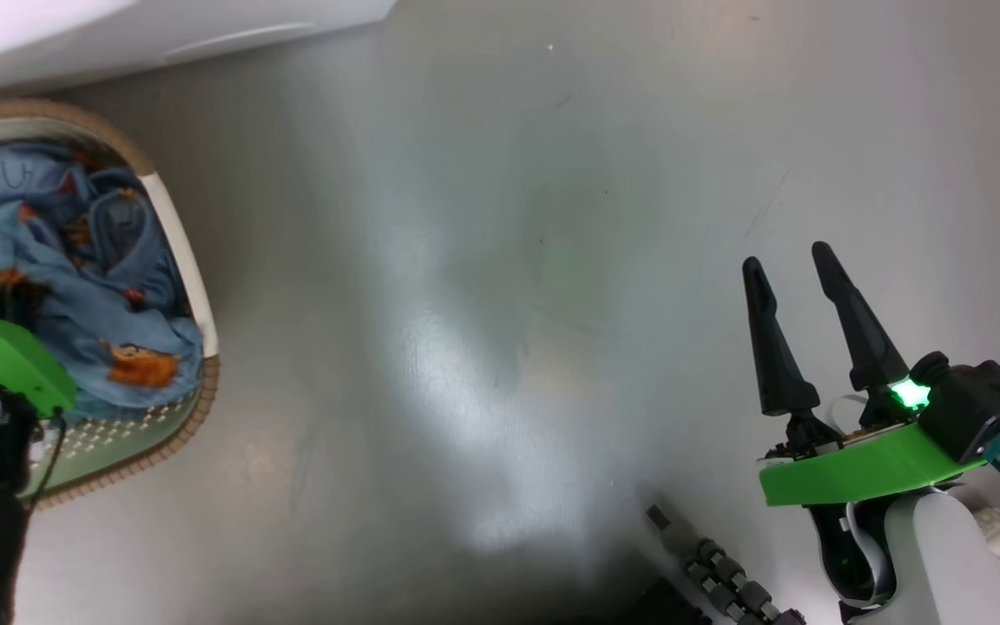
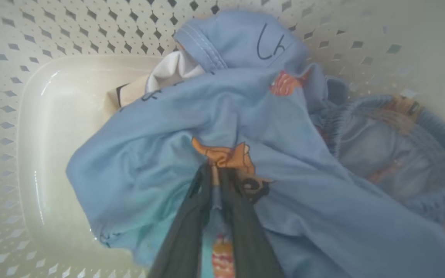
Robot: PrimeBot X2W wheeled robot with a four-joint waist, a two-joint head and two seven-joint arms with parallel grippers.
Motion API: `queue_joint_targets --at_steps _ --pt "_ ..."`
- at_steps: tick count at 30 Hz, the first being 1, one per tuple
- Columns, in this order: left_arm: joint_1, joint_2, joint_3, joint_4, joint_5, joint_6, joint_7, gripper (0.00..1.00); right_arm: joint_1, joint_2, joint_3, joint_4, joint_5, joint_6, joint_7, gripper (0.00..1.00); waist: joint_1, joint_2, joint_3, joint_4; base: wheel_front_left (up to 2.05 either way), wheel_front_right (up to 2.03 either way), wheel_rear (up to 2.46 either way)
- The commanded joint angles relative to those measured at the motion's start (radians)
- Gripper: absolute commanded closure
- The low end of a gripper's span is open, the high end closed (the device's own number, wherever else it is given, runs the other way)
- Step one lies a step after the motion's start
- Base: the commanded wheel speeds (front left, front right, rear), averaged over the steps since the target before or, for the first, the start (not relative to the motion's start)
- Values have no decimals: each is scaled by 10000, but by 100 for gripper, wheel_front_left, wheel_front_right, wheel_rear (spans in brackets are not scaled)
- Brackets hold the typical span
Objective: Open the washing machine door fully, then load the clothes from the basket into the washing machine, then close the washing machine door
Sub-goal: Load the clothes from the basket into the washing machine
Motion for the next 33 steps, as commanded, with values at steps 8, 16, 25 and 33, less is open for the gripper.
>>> queue_joint_targets --at_steps 8,16,25,33 --pt "970 -135 -258 -339 -46 -66 -1198 100 152 -45 -90 -141 -165 27 -118 0 0 -1 -1280 688 0 0 0" --pt "1839 -383 -328 -946 -410 -69 -1477 100 276 -45 -140 3 -346 27 -118 0 0 -1 -2160 1152 0 0 0" --pt "2893 -451 505 -2937 25 -69 -1519 100 486 -45 -233 193 -470 27 -118 0 0 -1 -3117 1500 0 0 0" --pt "3938 -887 1399 -4540 859 -34 -1520 100 713 -45 -304 294 -565 27 -118 0 0 -1 -4092 1667 0 0 0"
